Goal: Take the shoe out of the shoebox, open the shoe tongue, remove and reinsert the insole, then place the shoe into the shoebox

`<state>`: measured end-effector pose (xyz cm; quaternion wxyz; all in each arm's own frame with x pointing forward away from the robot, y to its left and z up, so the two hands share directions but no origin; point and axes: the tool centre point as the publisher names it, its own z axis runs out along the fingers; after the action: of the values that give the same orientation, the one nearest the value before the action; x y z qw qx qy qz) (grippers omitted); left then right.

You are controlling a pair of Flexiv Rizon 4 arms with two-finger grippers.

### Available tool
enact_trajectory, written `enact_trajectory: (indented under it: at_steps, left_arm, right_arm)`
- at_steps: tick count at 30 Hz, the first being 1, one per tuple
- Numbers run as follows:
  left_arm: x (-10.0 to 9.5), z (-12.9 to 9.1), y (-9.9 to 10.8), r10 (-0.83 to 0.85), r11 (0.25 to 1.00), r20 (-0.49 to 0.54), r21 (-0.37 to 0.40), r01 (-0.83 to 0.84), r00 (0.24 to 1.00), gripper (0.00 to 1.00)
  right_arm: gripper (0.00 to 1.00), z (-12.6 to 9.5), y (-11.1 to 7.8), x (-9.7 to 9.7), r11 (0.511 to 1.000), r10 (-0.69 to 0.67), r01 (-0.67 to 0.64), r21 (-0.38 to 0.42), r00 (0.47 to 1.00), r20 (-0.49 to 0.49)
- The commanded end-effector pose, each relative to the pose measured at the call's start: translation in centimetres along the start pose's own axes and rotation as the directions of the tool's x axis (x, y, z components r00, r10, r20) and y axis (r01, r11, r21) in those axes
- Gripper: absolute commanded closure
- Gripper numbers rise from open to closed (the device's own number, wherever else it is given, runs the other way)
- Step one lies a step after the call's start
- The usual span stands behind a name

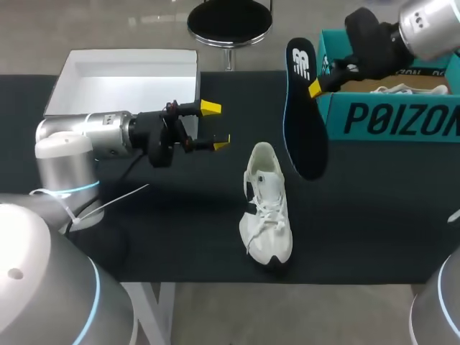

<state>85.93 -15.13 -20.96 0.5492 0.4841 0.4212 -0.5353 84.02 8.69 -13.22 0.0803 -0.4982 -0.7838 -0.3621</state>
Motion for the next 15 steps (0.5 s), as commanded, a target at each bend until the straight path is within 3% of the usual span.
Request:
enact_trajectory:
  at_steps: [1,15]
  left_arm:
    - [0.1,0.1,0.0,0.002,1.0,0.0,-0.002,-0.002,1.0,0.0]
    - [0.1,0.1,0.0,0.002,1.0,0.0,-0.002,-0.002,1.0,0.0]
  right_arm:
    - [1.0,2.6,1.6,0.1,0.999,0.008,-0.008,0.049,1.0,-0.003]
    - [1.0,7.0,2.9,0.1,0.991,0.037,-0.035,0.133,0.999,-0.009]
